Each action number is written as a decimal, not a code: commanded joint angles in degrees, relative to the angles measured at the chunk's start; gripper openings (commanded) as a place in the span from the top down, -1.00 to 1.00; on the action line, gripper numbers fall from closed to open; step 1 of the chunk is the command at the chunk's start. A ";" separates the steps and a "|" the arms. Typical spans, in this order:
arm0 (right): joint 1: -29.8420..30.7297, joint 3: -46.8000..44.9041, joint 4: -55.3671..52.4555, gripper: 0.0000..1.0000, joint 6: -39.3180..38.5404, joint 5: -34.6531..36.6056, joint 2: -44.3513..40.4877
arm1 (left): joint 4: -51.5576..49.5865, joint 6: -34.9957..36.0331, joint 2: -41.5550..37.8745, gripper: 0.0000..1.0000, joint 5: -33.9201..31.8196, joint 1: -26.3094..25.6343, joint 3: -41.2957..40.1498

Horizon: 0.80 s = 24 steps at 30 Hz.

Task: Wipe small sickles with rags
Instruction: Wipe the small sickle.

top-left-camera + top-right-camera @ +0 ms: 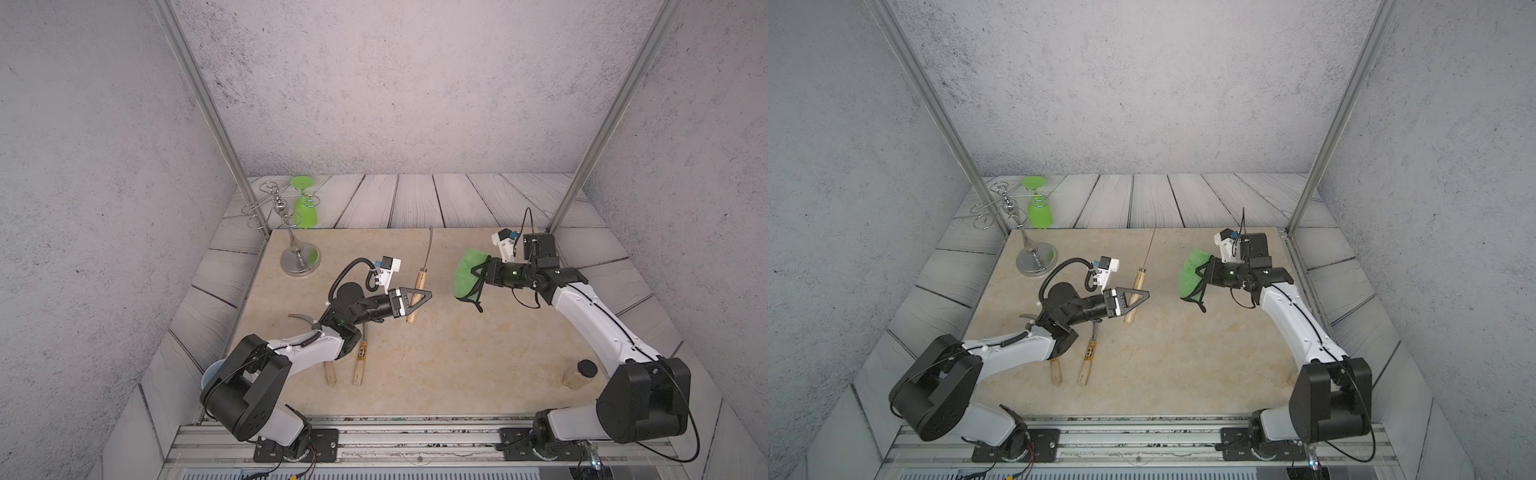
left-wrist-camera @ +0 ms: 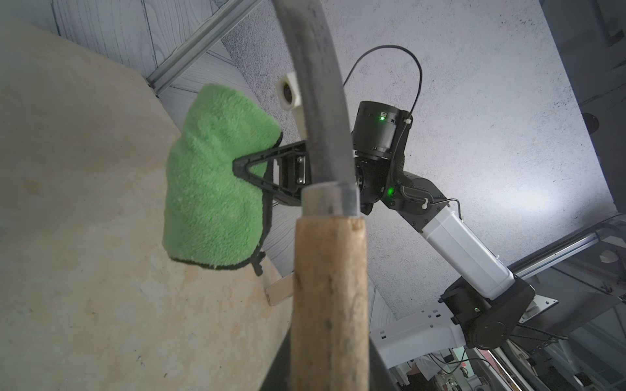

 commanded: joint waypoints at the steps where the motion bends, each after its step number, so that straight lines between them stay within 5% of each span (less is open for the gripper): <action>1: -3.92 1.06 15.83 0.76 11.80 -12.30 -0.05 | 9.61 -3.66 1.74 1.00 1.03 -0.28 -0.36; 7: -5.87 4.50 31.57 0.75 26.39 -18.99 4.53 | 14.75 -6.56 4.44 1.00 1.84 -1.66 1.22; 24: -4.81 8.63 30.68 0.74 25.53 -19.92 9.27 | 16.97 -8.12 9.64 1.00 2.01 -7.31 7.66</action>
